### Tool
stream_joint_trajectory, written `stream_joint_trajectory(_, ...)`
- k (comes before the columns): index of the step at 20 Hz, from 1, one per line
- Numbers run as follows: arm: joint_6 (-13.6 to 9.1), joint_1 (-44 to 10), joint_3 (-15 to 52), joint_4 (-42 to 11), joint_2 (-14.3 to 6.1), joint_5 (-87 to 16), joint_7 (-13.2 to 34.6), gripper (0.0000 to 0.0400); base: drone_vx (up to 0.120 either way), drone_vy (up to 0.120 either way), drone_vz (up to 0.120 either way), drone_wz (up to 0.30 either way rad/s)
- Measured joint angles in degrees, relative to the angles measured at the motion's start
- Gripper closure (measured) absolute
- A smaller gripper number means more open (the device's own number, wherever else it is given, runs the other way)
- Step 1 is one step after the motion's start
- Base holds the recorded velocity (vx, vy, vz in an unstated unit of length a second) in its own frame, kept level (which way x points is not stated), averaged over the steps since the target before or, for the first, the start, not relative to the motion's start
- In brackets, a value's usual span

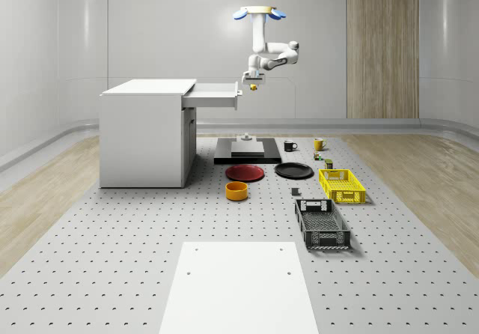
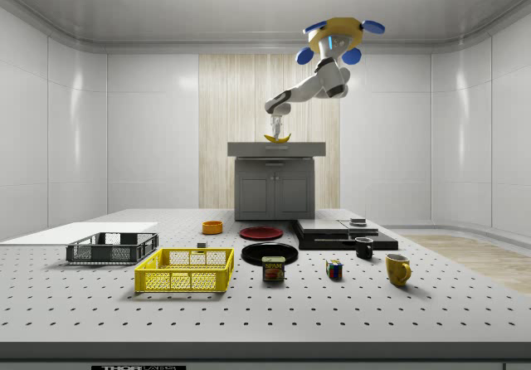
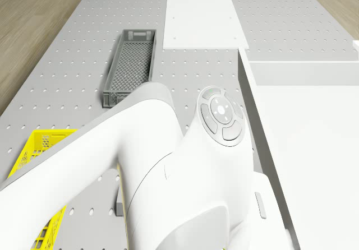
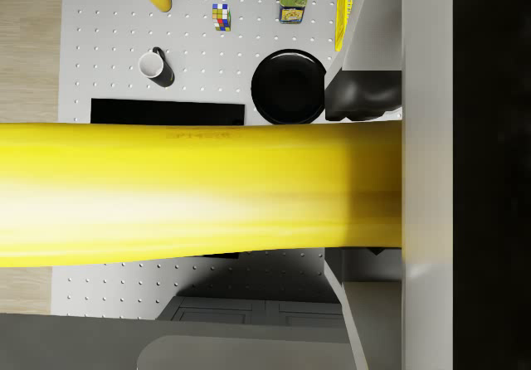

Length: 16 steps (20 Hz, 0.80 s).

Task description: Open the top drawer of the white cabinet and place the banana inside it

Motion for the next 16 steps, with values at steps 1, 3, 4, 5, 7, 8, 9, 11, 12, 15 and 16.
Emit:
stream_joint_trajectory(1,0.0,0.0,0.0,0.0,0.0,0.0,0.0,0.021,-0.12,-0.12,0.12,0.0)
stream_joint_trajectory(3,0.1,0.0,0.0,0.0,-0.1,0.0,0.0,0.021,-0.12,-0.12,0.12,0.0)
stream_joint_trajectory(4,0.1,0.0,0.0,0.0,-0.1,0.0,0.0,0.021,-0.12,-0.12,0.12,0.0)
stream_joint_trajectory(5,0.1,0.0,0.0,0.0,-0.1,0.0,0.0,0.021,-0.12,-0.12,0.12,0.0)
stream_joint_trajectory(7,0.1,0.1,0.0,0.0,-0.1,-0.1,0.0,0.021,-0.06,-0.12,0.1,0.0)
stream_joint_trajectory(8,0.1,0.1,0.0,0.0,-0.1,-0.1,0.0,0.021,0.0,-0.12,0.0,0.0)
stream_joint_trajectory(9,0.2,0.1,0.0,0.0,-0.2,-0.1,0.0,0.021,0.0,-0.12,0.0,0.0)
stream_joint_trajectory(11,0.2,0.1,0.0,0.0,-0.2,-0.1,-0.1,0.021,0.0,-0.12,0.0,0.0)
stream_joint_trajectory(12,0.2,0.1,0.0,0.0,-0.2,-0.1,-0.1,0.021,0.0,-0.12,0.0,0.0)
stream_joint_trajectory(15,0.2,0.1,0.0,0.0,-0.3,-0.1,-0.1,0.021,0.0,-0.12,0.0,0.0)
stream_joint_trajectory(16,0.3,0.1,0.0,0.0,-0.3,-0.1,-0.1,0.021,0.0,-0.12,0.0,0.0)
